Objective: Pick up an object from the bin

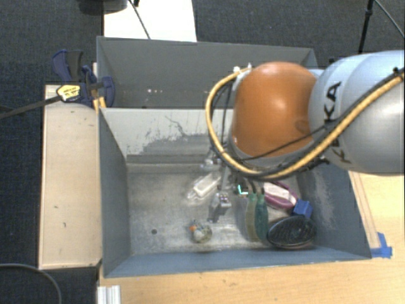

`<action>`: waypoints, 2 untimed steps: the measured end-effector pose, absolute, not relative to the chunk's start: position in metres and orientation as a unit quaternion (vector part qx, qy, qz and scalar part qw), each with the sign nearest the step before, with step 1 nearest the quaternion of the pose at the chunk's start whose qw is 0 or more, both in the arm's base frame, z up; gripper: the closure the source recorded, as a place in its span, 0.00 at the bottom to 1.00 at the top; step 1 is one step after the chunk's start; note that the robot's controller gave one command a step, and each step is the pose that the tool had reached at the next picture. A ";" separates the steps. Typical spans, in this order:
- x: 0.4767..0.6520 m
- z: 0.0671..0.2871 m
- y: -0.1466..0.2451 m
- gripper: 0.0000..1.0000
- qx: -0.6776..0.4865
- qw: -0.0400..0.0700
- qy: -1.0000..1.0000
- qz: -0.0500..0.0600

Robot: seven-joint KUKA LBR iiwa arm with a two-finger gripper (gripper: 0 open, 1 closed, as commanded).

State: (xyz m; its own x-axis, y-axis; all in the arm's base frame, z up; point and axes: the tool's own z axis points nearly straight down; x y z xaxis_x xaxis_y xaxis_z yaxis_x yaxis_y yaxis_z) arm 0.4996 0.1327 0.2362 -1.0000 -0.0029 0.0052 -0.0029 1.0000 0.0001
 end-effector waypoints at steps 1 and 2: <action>0.529 0.130 0.114 0.00 0.176 0.001 -0.984 0.000; 0.568 0.074 0.099 0.00 0.008 -0.003 -1.000 -0.001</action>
Offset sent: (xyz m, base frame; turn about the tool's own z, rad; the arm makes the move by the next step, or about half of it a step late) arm 0.0301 -0.0181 -0.1041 -0.3512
